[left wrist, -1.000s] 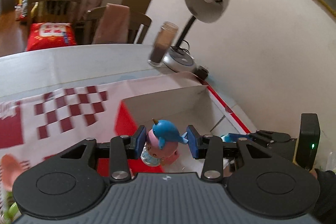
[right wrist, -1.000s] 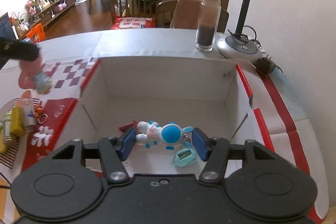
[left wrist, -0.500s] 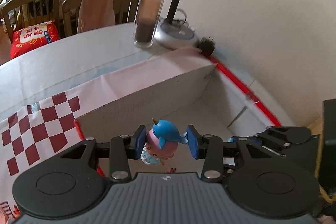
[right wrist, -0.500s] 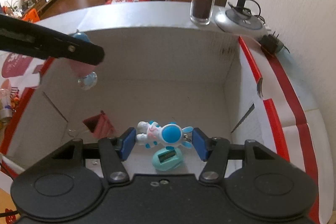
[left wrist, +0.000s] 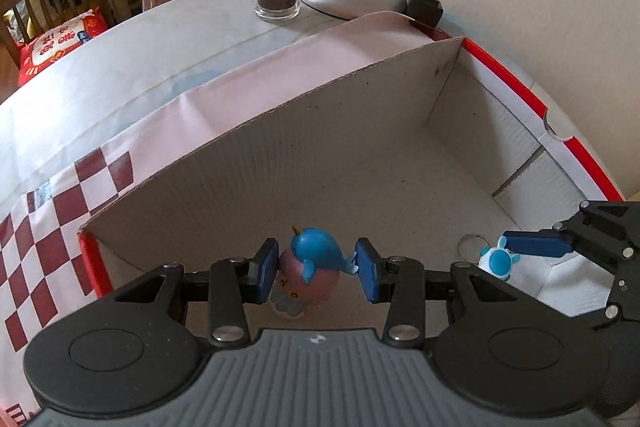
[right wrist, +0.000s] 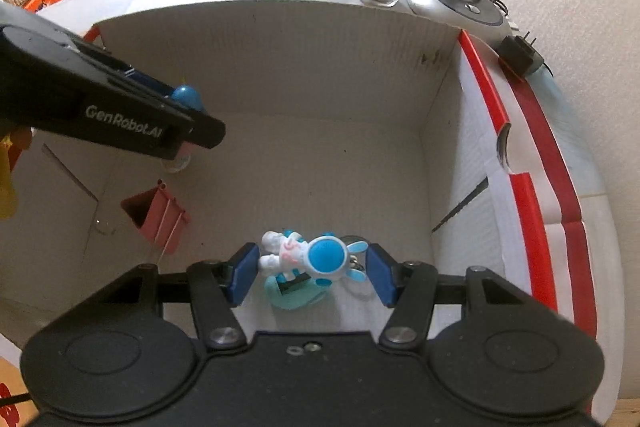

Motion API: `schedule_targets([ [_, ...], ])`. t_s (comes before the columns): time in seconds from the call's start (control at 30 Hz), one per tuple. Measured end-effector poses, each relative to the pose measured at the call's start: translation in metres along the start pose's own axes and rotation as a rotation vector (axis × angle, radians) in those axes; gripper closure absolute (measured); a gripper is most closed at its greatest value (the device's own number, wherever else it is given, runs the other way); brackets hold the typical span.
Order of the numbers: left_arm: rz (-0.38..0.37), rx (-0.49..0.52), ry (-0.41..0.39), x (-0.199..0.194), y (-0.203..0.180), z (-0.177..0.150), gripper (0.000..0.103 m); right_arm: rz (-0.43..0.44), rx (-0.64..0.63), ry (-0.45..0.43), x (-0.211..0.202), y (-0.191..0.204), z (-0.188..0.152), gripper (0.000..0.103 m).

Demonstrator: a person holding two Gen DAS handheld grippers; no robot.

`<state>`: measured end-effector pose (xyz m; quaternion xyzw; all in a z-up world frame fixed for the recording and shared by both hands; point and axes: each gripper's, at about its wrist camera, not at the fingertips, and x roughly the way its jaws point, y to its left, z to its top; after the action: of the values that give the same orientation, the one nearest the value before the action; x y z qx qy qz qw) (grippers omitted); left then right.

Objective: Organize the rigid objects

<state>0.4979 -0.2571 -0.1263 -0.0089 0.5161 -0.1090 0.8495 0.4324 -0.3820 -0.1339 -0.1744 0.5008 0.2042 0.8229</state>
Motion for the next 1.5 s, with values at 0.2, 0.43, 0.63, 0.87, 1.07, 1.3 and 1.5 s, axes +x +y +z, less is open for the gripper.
schedule_targets([
  [0.2,-0.001,0.009,0.013,0.003,-0.002,0.002,0.061,-0.012,0.004,0.025,0.003,0.0,0.002,0.044],
  [0.43,-0.004,0.007,0.02,0.002,-0.007,-0.001,0.06,-0.008,-0.003,0.021,0.001,0.002,0.001,0.041],
  [0.63,-0.018,0.015,-0.001,-0.009,-0.01,-0.008,0.053,-0.006,-0.005,0.014,-0.004,0.004,-0.002,0.036],
  [0.87,-0.024,-0.005,-0.051,-0.032,-0.005,-0.016,0.052,-0.003,0.011,-0.021,-0.019,0.006,-0.003,0.03],
  [1.07,-0.05,-0.015,-0.106,-0.062,0.001,-0.027,0.052,-0.009,0.02,-0.068,-0.04,0.016,-0.005,0.025],
  [1.3,-0.07,-0.011,-0.19,-0.108,0.013,-0.045,0.052,0.0,0.045,-0.133,-0.075,0.04,-0.011,0.02],
  [1.5,-0.093,-0.012,-0.249,-0.15,0.033,-0.068,0.052,0.018,0.059,-0.195,-0.104,0.067,-0.016,0.015],
])
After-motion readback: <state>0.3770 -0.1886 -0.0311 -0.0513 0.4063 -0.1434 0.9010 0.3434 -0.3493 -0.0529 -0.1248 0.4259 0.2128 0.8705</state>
